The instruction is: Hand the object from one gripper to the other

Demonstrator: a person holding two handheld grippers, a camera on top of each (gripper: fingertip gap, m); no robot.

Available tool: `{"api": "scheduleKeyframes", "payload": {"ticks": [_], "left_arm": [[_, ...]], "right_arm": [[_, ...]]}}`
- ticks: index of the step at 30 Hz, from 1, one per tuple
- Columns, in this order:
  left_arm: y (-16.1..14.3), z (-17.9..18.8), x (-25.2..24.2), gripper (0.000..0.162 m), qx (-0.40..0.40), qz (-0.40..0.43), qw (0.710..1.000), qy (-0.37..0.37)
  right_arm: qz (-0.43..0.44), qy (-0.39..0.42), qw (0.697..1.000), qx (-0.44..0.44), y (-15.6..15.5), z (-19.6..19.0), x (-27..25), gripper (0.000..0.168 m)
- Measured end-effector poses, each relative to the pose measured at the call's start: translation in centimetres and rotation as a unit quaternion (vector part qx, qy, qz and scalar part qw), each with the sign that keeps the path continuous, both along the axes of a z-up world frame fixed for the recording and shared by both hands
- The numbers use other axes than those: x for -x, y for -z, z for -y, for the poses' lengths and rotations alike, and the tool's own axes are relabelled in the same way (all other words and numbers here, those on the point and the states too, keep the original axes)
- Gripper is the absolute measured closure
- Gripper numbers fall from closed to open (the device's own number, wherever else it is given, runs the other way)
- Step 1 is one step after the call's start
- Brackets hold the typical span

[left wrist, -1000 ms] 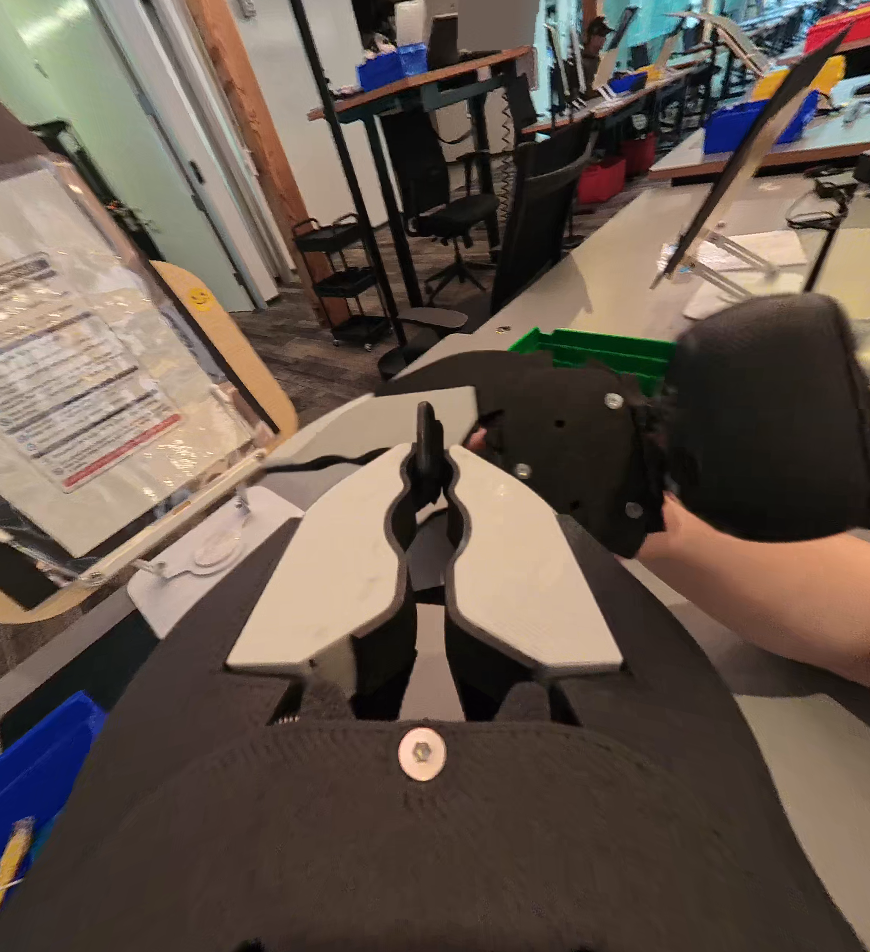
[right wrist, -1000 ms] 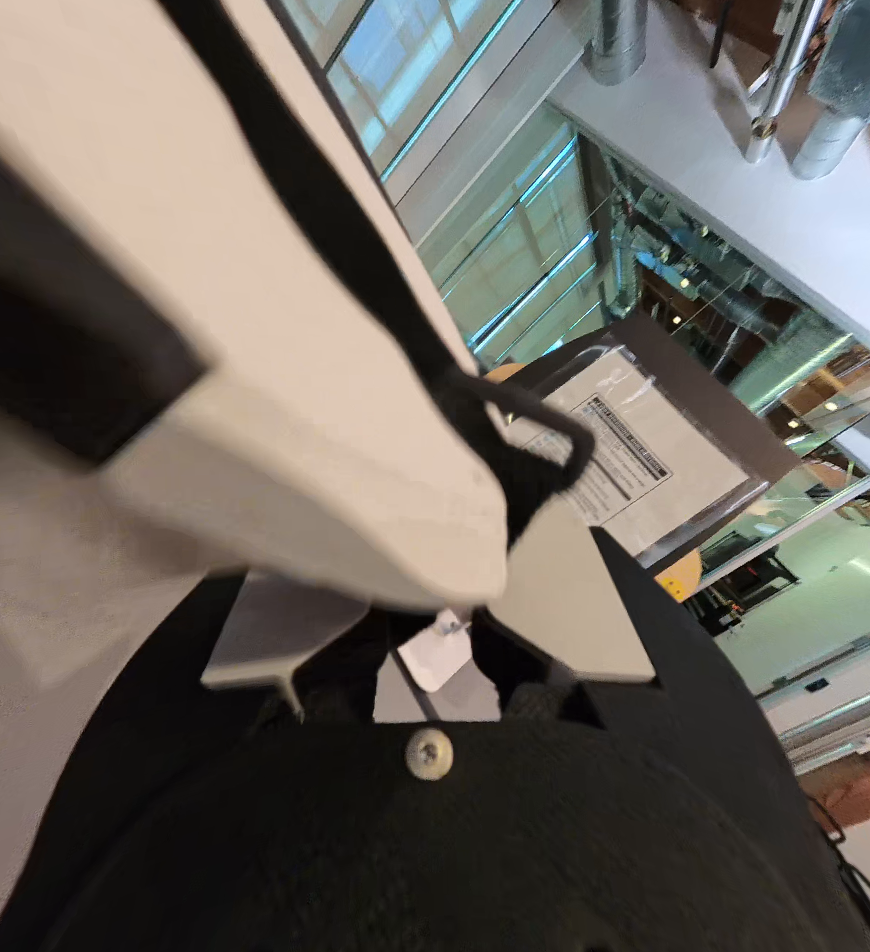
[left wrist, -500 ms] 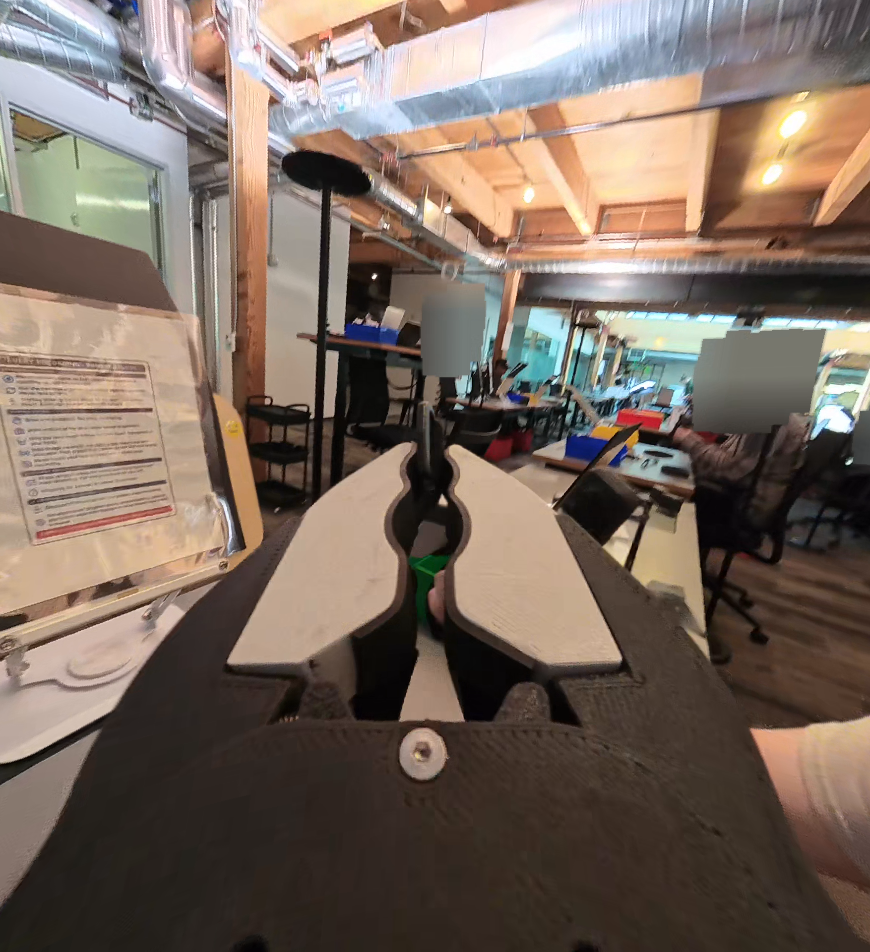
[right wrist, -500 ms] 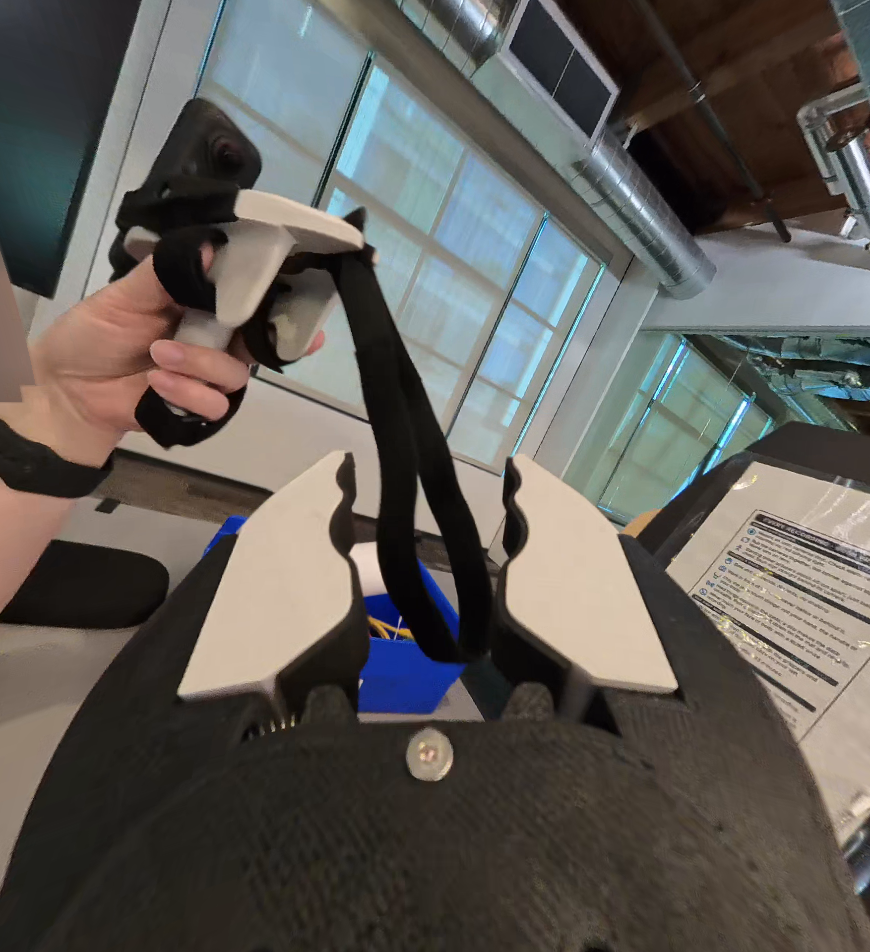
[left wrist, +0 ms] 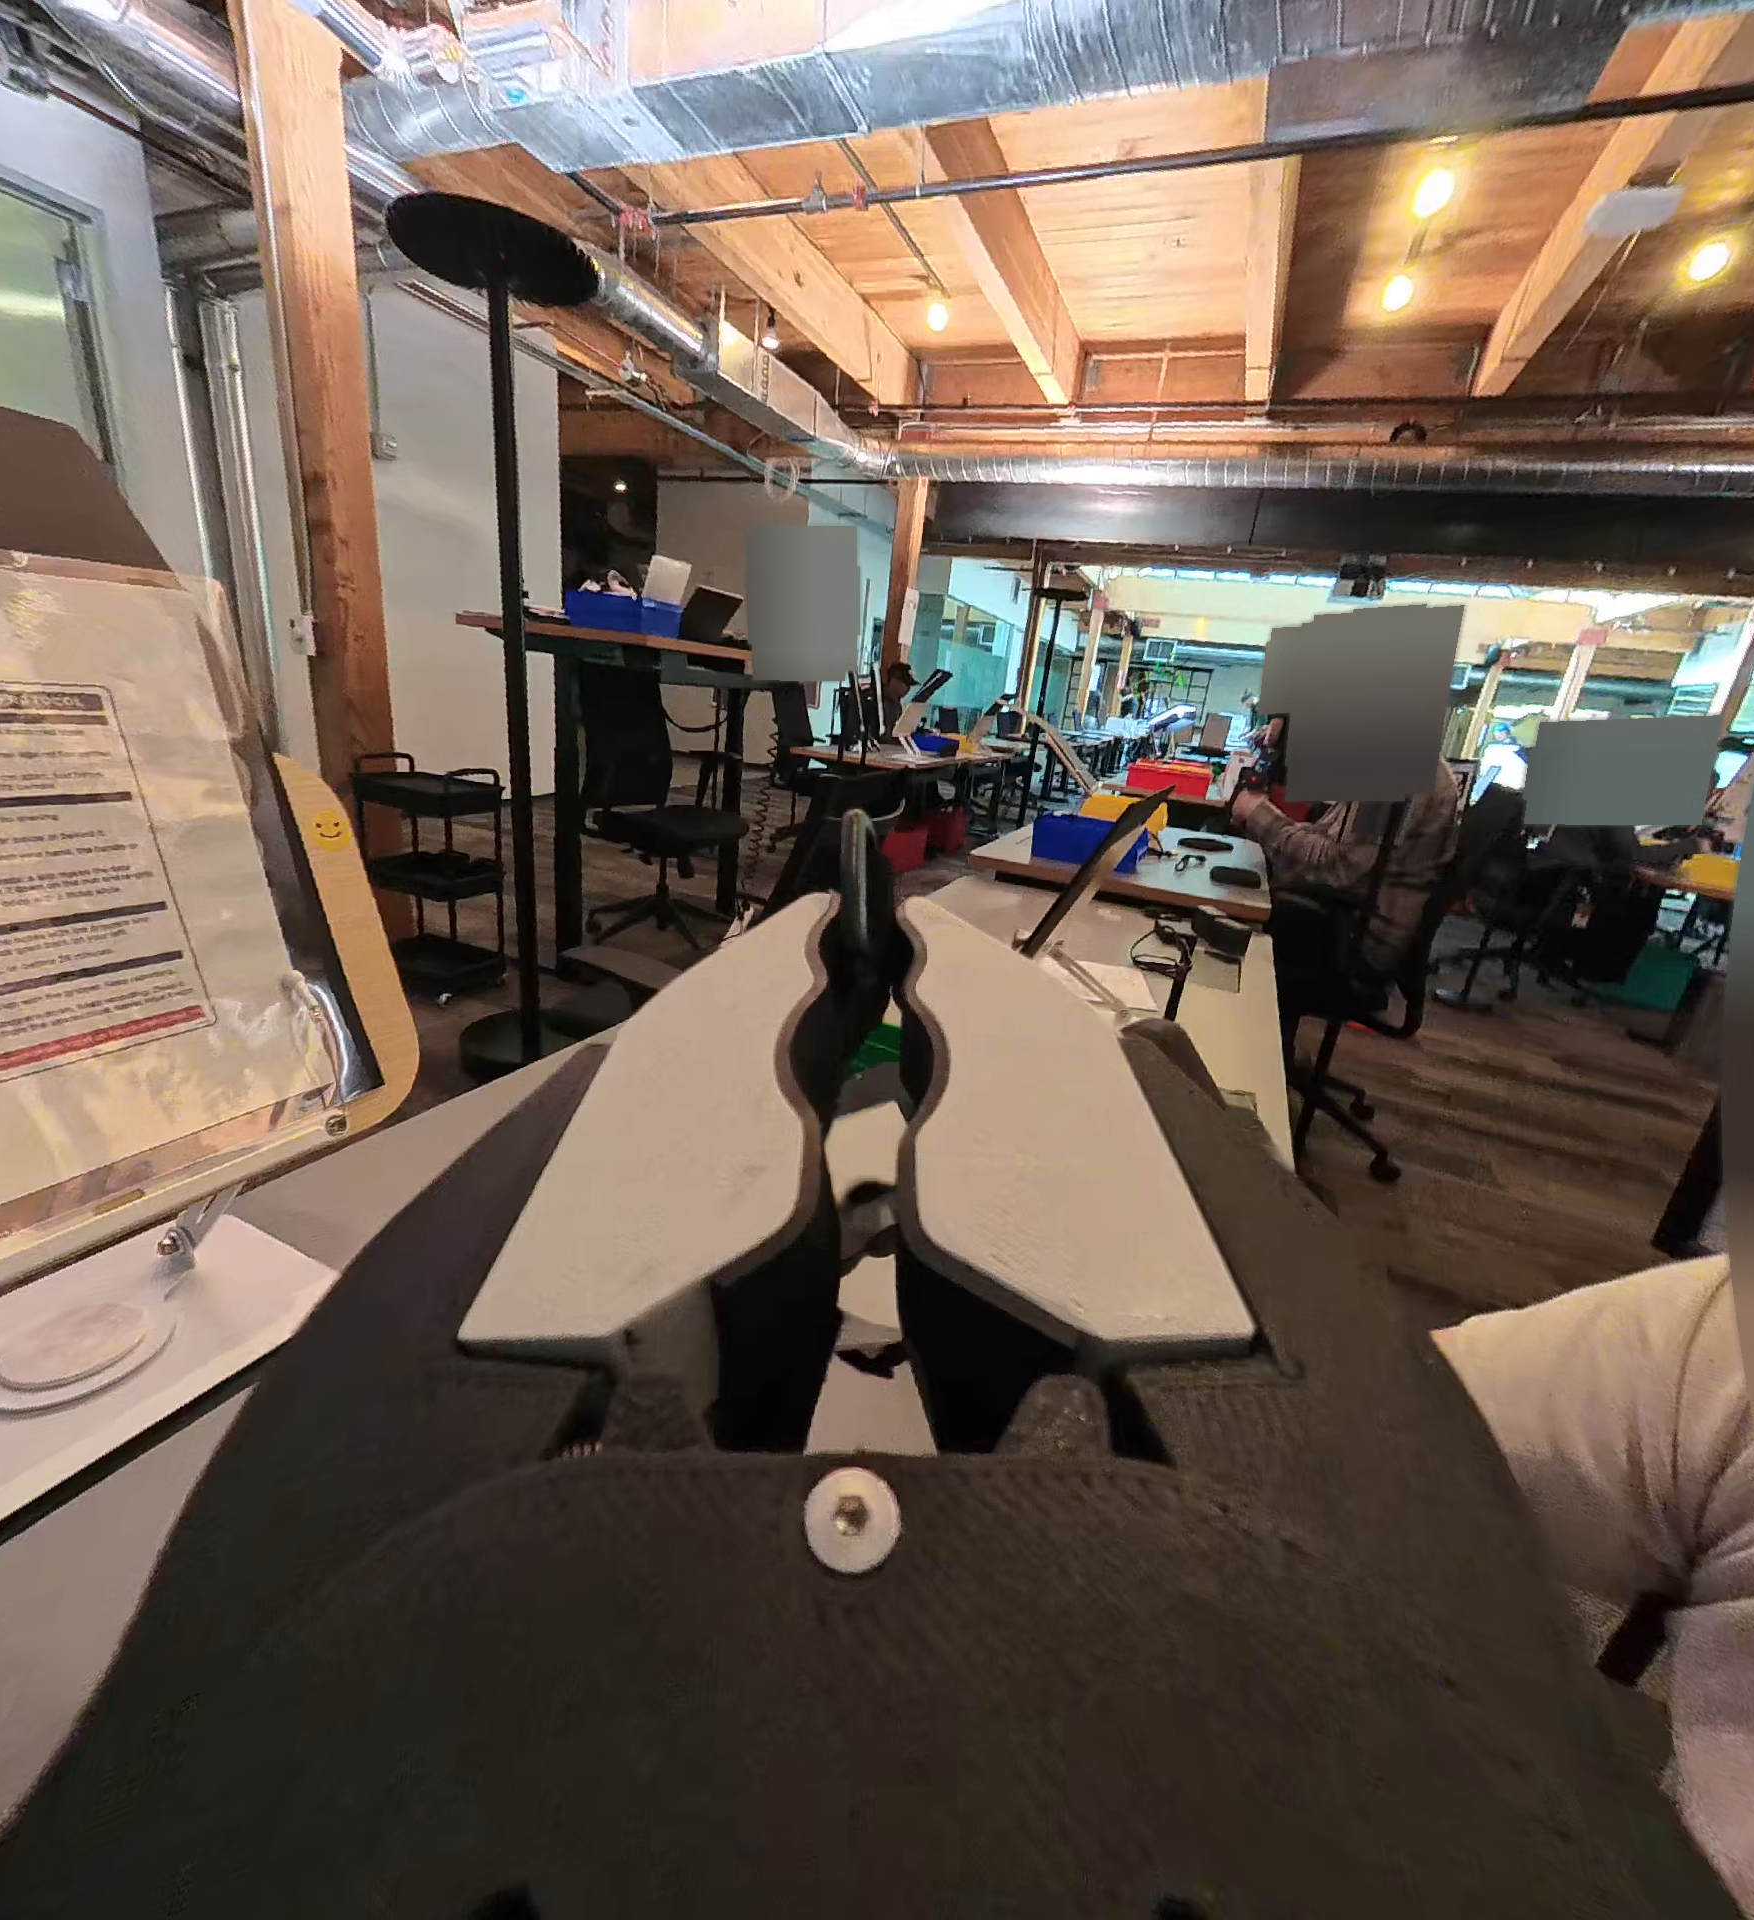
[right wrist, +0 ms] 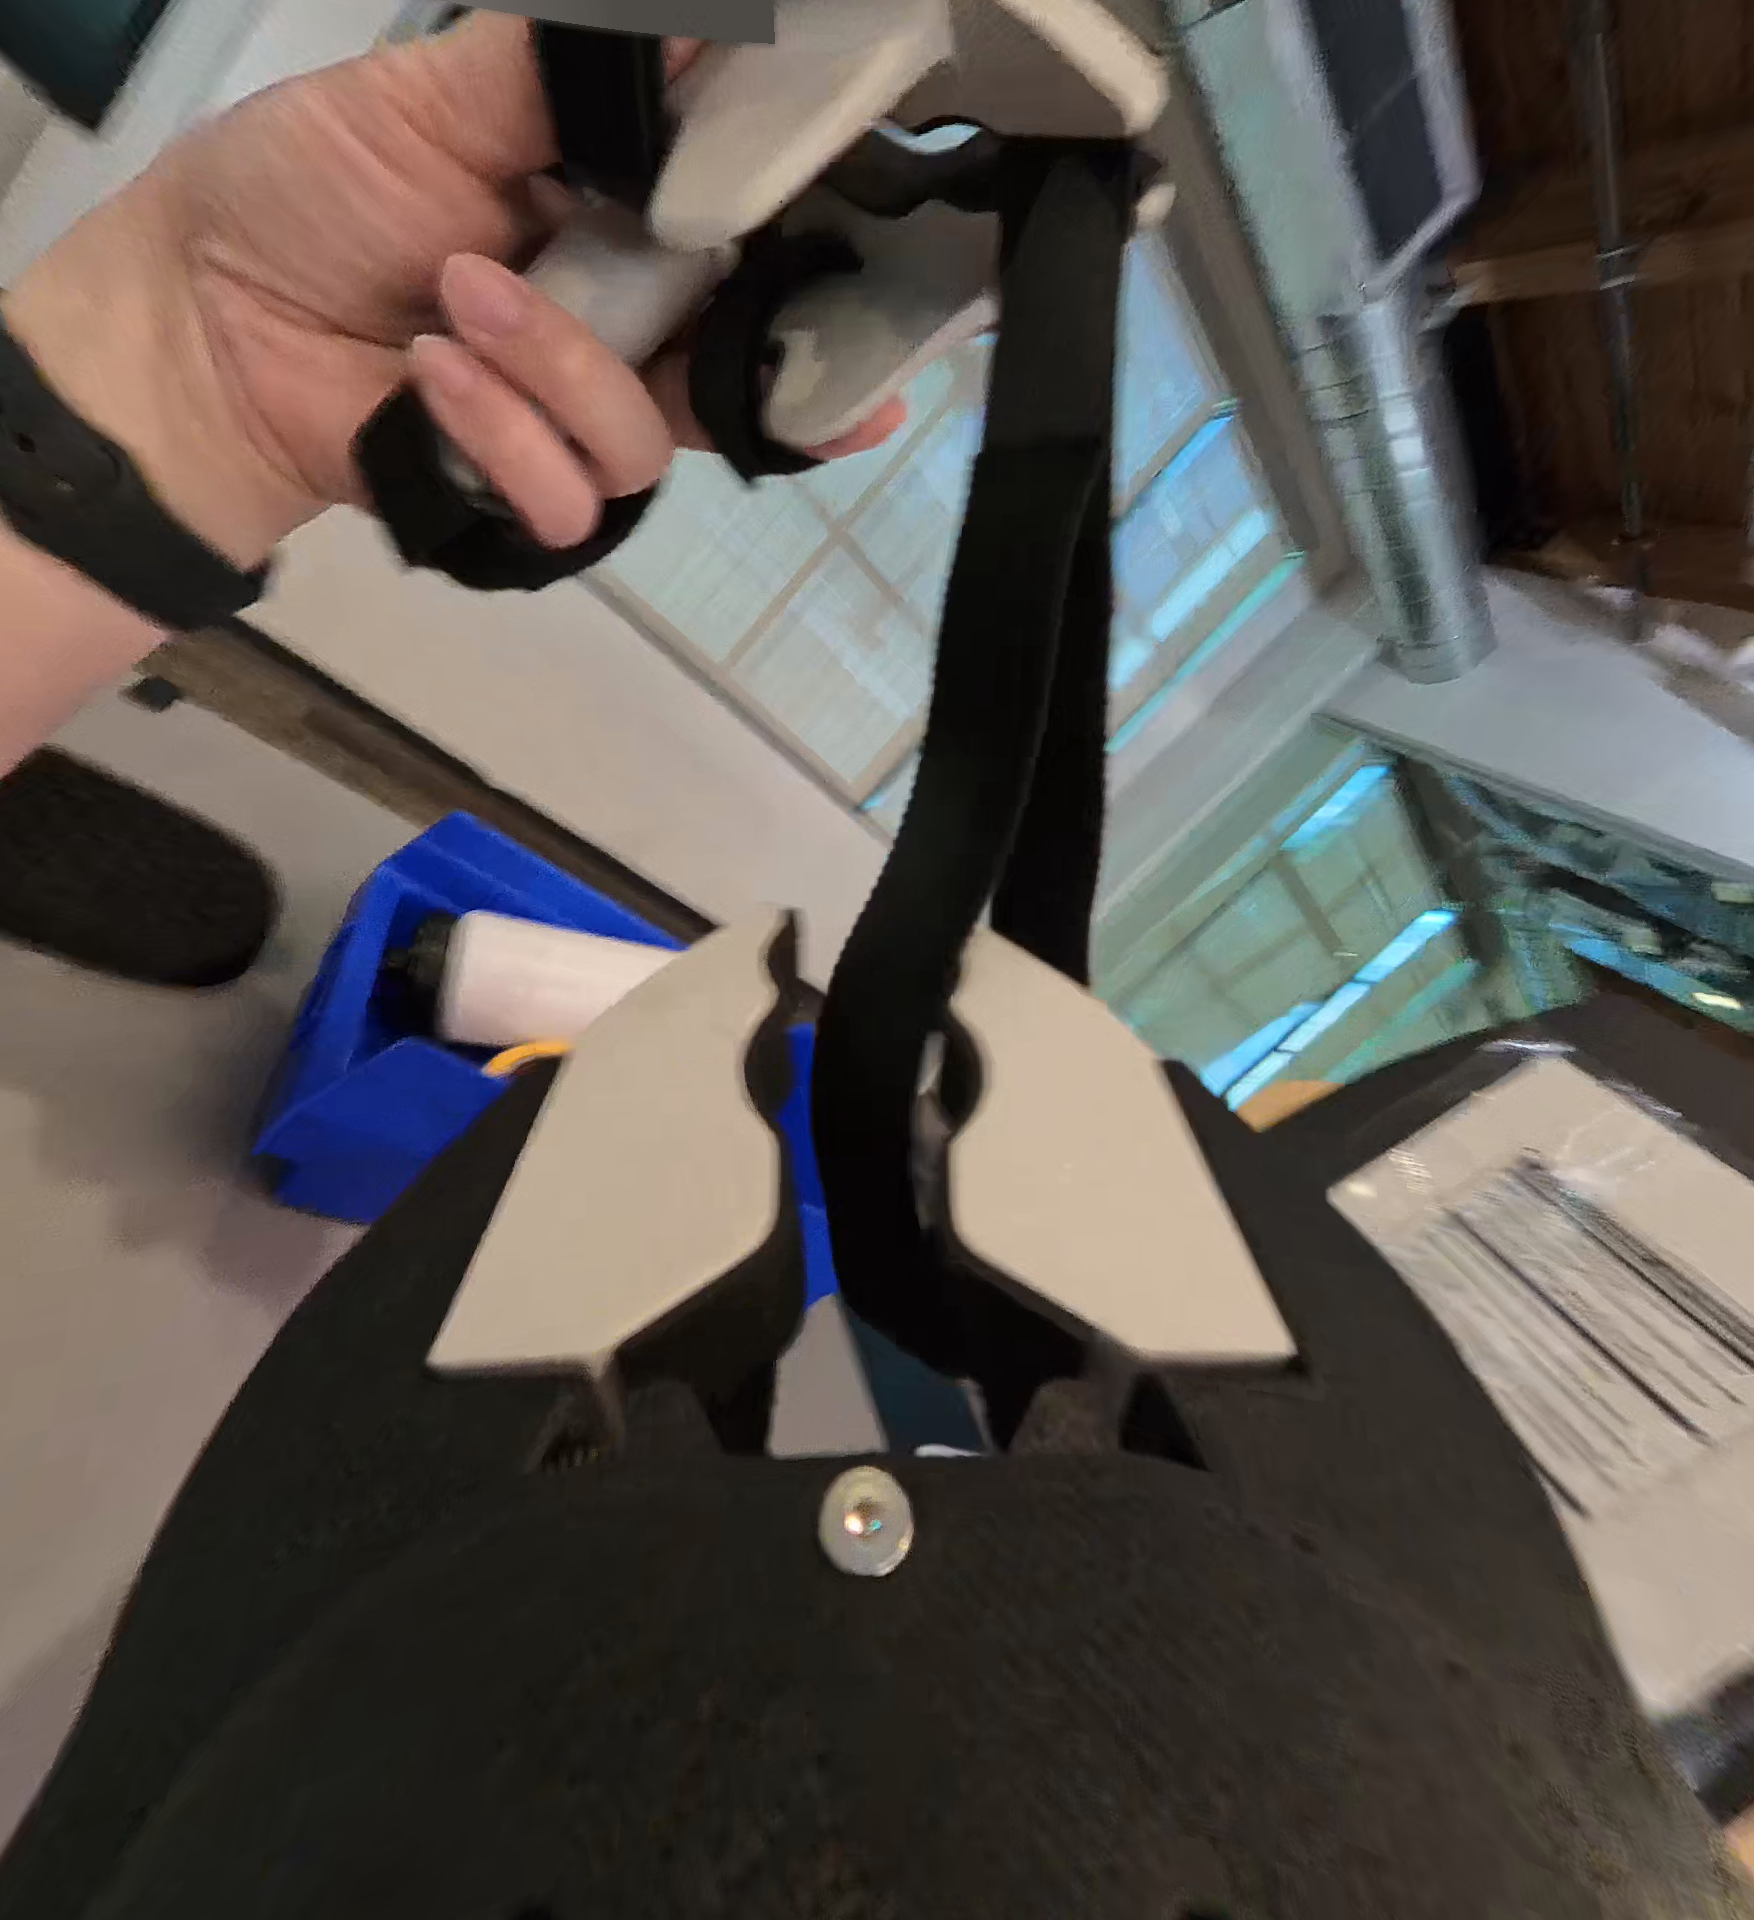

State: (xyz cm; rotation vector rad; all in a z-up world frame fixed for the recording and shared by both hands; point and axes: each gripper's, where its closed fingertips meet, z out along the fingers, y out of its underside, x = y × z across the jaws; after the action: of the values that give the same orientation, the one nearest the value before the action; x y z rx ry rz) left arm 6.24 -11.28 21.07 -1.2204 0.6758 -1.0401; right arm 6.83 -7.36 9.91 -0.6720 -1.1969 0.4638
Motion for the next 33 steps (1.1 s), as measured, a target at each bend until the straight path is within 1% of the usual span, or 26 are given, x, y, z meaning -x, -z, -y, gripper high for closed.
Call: {"api": "scheduleKeyframes", "payload": {"ticks": [1,2,4,5,7,8,9,10,12,13,15,18,20,23,25,27,29,30,31,33], "left_arm": [[0.1,-0.2,-0.1,0.156,0.001,-0.003,1.0,-0.006],[0.2,-0.5,-0.1,0.156,0.005,-0.005,1.0,-0.01],[0.5,-1.5,0.0,0.156,0.02,0.001,0.999,-0.028],[0.6,-2.4,0.4,0.156,0.031,0.006,0.998,-0.051],[1.2,-4.4,1.5,0.156,0.053,0.013,0.994,-0.096],[1.5,-5.1,1.8,0.156,0.064,0.013,0.992,-0.106],[1.9,-5.6,2.1,0.154,0.075,0.013,0.991,-0.111],[2.2,-6.2,2.5,0.147,0.088,0.015,0.989,-0.118],[2.9,-7.3,3.3,0.12,0.112,0.013,0.984,-0.14],[3.2,-7.6,3.6,0.111,0.118,0.008,0.982,-0.149],[3.5,-7.7,3.8,0.106,0.12,-0.002,0.98,-0.16],[3.7,-7.4,3.0,0.104,0.113,-0.023,0.981,-0.157],[4.5,-7.2,1.8,0.102,0.108,-0.061,0.98,-0.153],[6.4,-6.2,-1.6,0.107,0.076,-0.15,0.98,-0.11],[7.9,-5.6,-4.1,0.107,0.049,-0.214,0.972,-0.086],[9.1,-5.5,-6.5,0.105,-0.002,-0.269,0.959,-0.086],[9.9,-5.9,-8.7,0.103,-0.068,-0.312,0.941,-0.114],[10.1,-6.2,-9.6,0.104,-0.103,-0.324,0.931,-0.136],[10.3,-6.4,-10.6,0.104,-0.136,-0.336,0.92,-0.152],[10.6,-6.2,-12.2,0.106,-0.191,-0.348,0.902,-0.168]], "right_arm": [[0.033,-0.028,0.999,0.011,0.9,0.6,0.3,0.16],[0.056,-0.055,0.996,0.032,1.5,1.2,0.6,0.167],[0.092,-0.108,0.984,0.111,2.3,2.0,1.0,0.167],[0.105,-0.131,0.972,0.161,2.5,2.3,1.1,0.168],[0.125,-0.172,0.942,0.259,2.6,2.7,1.1,0.167],[0.128,-0.192,0.925,0.301,2.4,2.9,0.9,0.168],[0.121,-0.209,0.909,0.338,2.0,2.9,0.7,0.168],[0.107,-0.224,0.894,0.372,1.4,2.9,0.4,0.168],[0.068,-0.26,0.859,0.435,-0.2,2.6,-0.4,0.168],[0.048,-0.28,0.838,0.465,-1.0,2.4,-1.0,0.168],[0.009,-0.315,0.802,0.507,-2.5,1.8,-2.4,0.168],[-0.061,-0.353,0.771,0.527,-4.6,0.3,-5.0,0.168],[-0.125,-0.377,0.739,0.545,-6.0,-1.3,-7.1,0.167],[-0.203,-0.41,0.678,0.575,-7.1,-3.7,-10.1,0.167],[-0.243,-0.422,0.64,0.594,-7.2,-5.1,-11.4,0.167],[-0.27,-0.438,0.607,0.605,-7.3,-5.9,-12.3,0.167],[-0.287,-0.445,0.585,0.614,-7.3,-6.4,-12.6,0.167],[-0.292,-0.445,0.579,0.618,-7.2,-6.5,-12.6,0.165],[-0.295,-0.441,0.575,0.622,-7.1,-6.7,-12.4,0.167],[-0.3,-0.438,0.567,0.63,-7.0,-6.7,-12.2,0.168]]}}
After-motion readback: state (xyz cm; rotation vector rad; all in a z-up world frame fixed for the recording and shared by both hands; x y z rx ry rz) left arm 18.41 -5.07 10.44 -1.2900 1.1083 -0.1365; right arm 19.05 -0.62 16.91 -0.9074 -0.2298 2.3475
